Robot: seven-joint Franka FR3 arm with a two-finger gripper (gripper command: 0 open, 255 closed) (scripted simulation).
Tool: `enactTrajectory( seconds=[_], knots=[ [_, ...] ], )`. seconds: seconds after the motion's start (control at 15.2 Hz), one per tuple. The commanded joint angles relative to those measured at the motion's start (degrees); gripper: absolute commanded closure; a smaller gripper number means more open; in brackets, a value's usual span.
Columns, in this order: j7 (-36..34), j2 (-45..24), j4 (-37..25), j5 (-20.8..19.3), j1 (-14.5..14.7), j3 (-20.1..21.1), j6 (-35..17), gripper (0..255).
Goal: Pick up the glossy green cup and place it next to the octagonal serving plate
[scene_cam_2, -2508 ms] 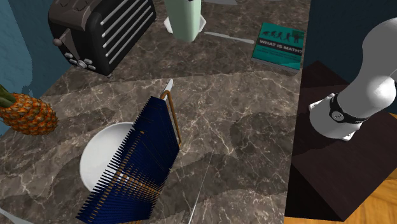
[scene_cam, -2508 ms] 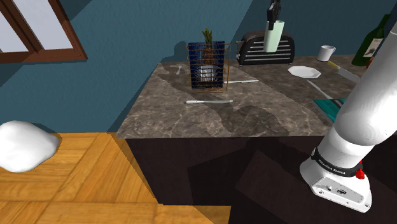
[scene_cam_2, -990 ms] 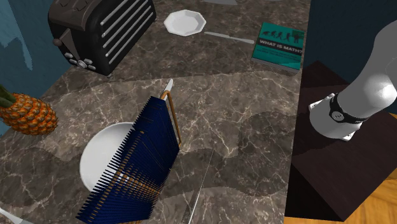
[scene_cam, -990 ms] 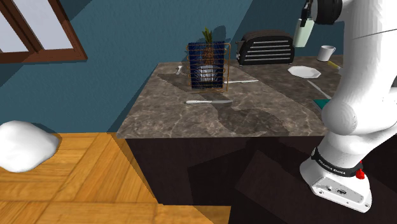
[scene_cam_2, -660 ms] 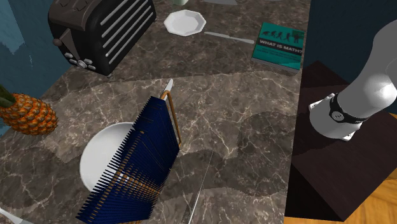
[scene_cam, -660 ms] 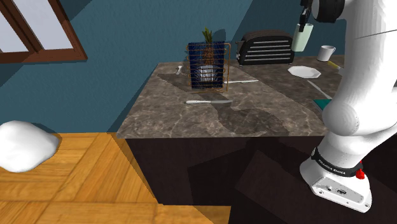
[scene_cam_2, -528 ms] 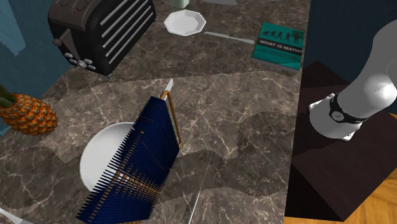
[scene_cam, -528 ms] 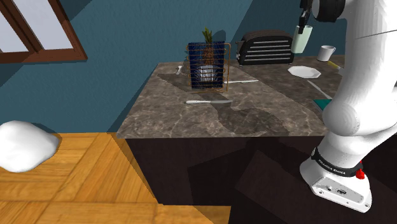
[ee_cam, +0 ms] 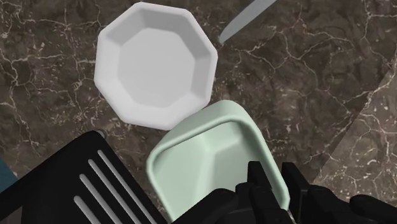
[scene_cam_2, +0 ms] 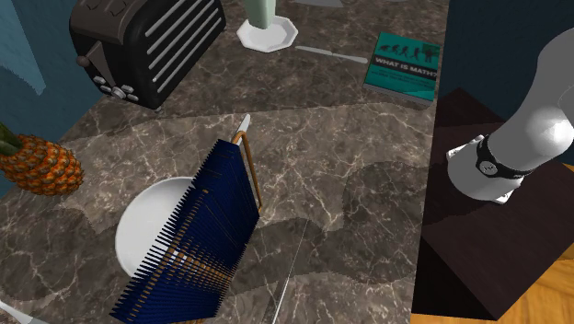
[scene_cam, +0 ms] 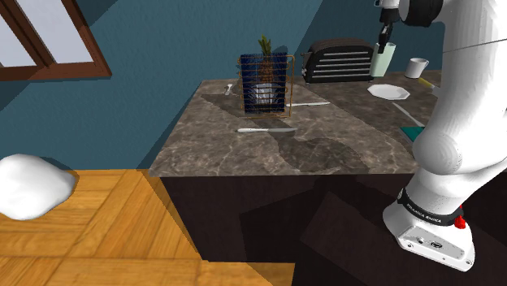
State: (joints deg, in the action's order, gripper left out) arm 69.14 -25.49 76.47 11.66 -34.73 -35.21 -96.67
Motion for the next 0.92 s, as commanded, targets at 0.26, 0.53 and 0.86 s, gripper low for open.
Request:
enactTrajectory(
  seconds=[0.26,0.53,0.86],
  knots=[
    [0.09,0.11,4.88,0.05,0.76,0.16,-4.74,255],
    [0.24,-0.16,7.64,0.29,1.05,0.33,-7.68,255],
    [0.51,-0.81,10.64,0.76,1.24,0.62,-11.19,255]
  ],
)
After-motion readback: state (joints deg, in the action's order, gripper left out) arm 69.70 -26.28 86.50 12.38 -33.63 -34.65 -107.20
